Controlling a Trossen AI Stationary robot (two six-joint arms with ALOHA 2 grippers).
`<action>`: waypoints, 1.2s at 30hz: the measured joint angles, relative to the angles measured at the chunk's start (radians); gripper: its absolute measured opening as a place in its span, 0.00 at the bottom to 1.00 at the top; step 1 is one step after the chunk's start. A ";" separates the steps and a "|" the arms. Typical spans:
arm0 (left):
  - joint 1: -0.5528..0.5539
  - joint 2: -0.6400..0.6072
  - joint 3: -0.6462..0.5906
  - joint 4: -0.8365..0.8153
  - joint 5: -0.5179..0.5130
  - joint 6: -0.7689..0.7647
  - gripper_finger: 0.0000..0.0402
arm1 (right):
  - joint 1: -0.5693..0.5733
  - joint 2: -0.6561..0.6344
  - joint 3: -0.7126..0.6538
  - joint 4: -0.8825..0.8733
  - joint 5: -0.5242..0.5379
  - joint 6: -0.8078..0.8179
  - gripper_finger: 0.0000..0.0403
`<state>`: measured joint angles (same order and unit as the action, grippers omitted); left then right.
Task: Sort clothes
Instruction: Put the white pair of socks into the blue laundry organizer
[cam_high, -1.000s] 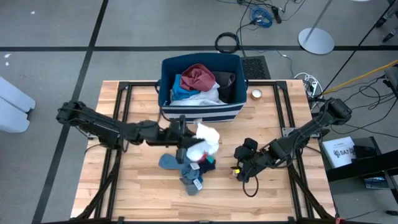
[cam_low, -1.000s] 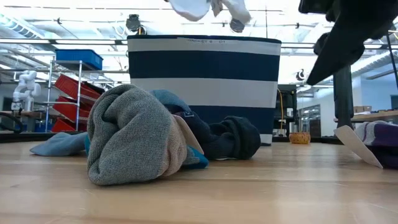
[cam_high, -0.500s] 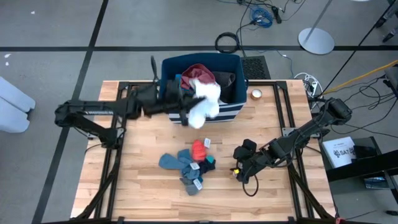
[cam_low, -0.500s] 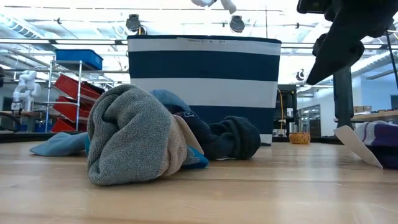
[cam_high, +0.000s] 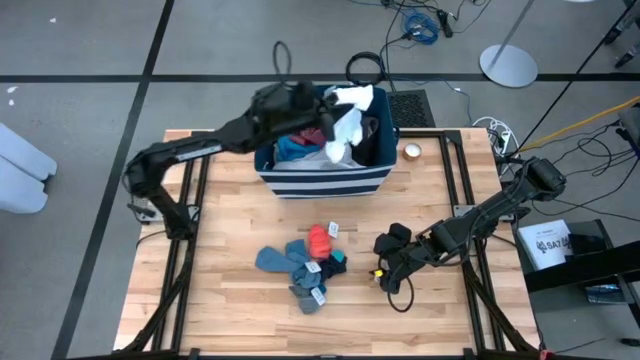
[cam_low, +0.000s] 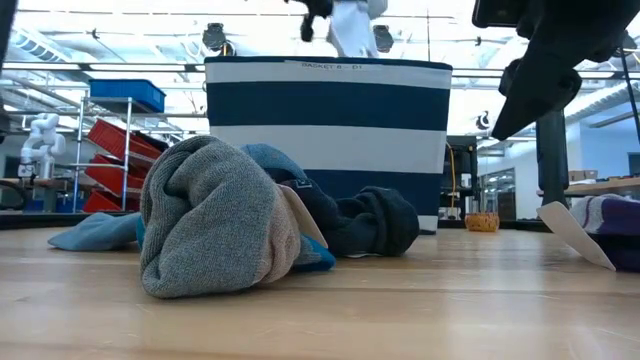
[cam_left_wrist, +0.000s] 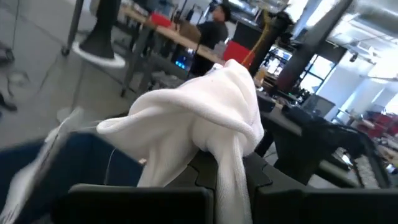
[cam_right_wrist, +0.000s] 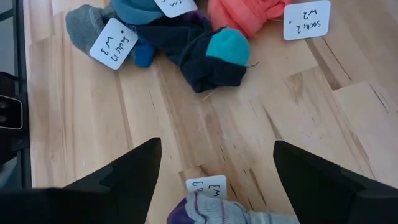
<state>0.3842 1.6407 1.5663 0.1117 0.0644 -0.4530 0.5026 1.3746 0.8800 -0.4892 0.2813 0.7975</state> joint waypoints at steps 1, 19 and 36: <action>0.014 0.030 0.020 0.001 0.012 -0.016 0.06 | 0.000 0.000 0.000 0.000 0.000 0.000 0.74; 0.075 0.336 0.152 -0.110 0.088 0.116 0.06 | 0.000 0.000 0.001 -0.002 0.000 -0.024 0.74; 0.071 0.336 0.155 -0.317 0.095 0.386 0.25 | 0.000 0.000 0.001 0.000 0.000 -0.024 0.74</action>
<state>0.4554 1.9770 1.7217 -0.2056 0.1591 -0.0667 0.5028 1.3746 0.8806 -0.4897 0.2813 0.7733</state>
